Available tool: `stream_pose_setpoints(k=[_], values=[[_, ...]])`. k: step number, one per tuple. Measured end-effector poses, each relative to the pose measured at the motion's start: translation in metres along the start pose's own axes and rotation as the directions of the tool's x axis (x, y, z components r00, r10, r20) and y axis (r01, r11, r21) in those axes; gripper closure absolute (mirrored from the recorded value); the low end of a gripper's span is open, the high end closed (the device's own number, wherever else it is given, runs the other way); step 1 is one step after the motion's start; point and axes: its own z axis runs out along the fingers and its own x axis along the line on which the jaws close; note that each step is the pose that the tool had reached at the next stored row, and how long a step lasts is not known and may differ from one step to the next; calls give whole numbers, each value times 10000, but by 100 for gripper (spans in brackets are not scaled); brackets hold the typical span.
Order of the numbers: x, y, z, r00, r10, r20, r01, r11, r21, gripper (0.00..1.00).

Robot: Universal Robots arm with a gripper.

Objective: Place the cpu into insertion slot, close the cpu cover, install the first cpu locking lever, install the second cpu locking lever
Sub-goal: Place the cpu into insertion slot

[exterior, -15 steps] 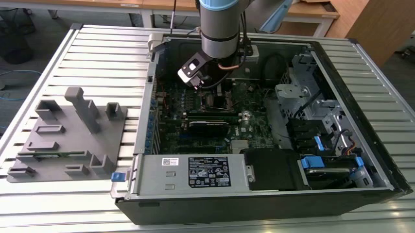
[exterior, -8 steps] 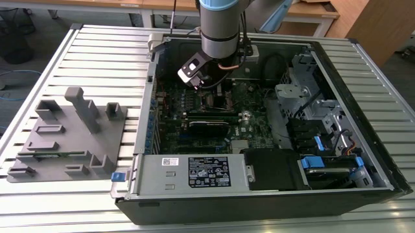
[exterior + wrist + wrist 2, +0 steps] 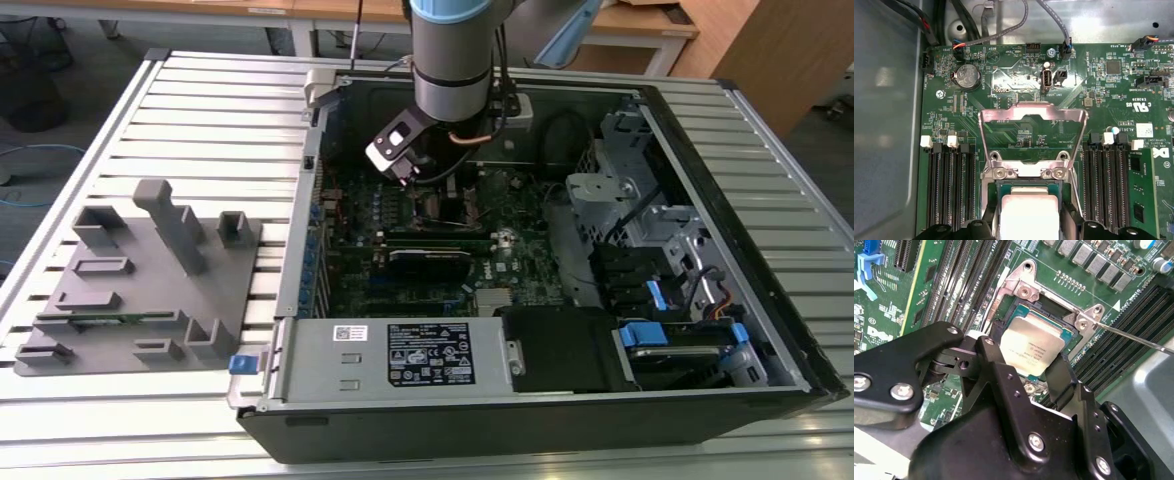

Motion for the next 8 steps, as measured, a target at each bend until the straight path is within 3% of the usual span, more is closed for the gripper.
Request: stream_pose_setpoints(k=[8], values=[[0,1,-15,10000,0,0,0,10000,0,39]])
